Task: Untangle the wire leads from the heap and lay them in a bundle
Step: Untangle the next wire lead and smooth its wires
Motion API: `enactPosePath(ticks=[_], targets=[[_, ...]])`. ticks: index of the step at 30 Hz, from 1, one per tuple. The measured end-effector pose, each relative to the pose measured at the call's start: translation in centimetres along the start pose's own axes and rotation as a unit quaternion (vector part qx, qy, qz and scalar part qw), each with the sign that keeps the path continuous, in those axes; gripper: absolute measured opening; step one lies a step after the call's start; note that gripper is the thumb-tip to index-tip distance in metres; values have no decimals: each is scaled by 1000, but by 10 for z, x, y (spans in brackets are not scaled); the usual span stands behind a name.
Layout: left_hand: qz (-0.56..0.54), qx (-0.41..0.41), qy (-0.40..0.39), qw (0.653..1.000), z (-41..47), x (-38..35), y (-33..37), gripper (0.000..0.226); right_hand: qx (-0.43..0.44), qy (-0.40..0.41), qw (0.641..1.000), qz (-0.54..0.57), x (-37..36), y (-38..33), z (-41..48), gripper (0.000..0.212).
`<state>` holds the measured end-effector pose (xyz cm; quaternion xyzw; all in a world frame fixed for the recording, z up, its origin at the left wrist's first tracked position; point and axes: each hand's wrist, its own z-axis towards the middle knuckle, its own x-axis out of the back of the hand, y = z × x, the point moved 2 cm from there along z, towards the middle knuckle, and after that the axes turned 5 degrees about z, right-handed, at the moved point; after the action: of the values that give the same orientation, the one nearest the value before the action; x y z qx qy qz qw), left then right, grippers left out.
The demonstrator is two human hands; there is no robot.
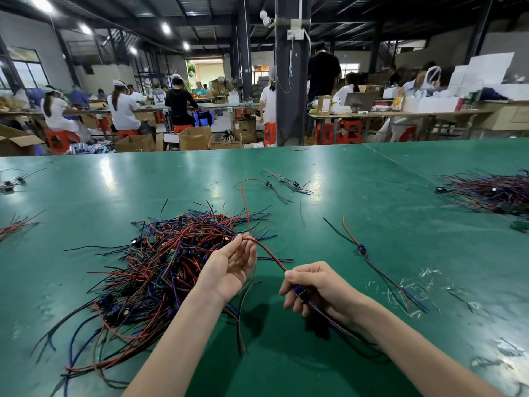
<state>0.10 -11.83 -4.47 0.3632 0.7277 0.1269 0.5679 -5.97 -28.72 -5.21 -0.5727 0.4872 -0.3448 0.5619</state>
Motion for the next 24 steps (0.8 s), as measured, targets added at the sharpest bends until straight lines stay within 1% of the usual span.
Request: enactPosePath(ticks=[6,10,13,17,19,22,24], targets=[[24,-25,25,999,1,0,1,23,10,-37,998,52,-3,-1,-1,26],[27,-28,30,999,2,1,2,23,21,-56,997,57,-3,-1,0,25],[48,-36,35,998,4,5,7,21,21,-43,998,42,-1,0,1,27],[47,-30,36,998,6,7,8,16,7,-20,1000,13,-1,2,3,33],[35,-22,35,999,6,6,9,15,3,-17,1000,6,-2,3,3,33],[-23,10,17,1000,5,3,7,17,0,-13,1000,2,-3,2,4,34],[-42,16,12,999,4,2,6,18,-4,-9,1000,0,-2,3,3,34]])
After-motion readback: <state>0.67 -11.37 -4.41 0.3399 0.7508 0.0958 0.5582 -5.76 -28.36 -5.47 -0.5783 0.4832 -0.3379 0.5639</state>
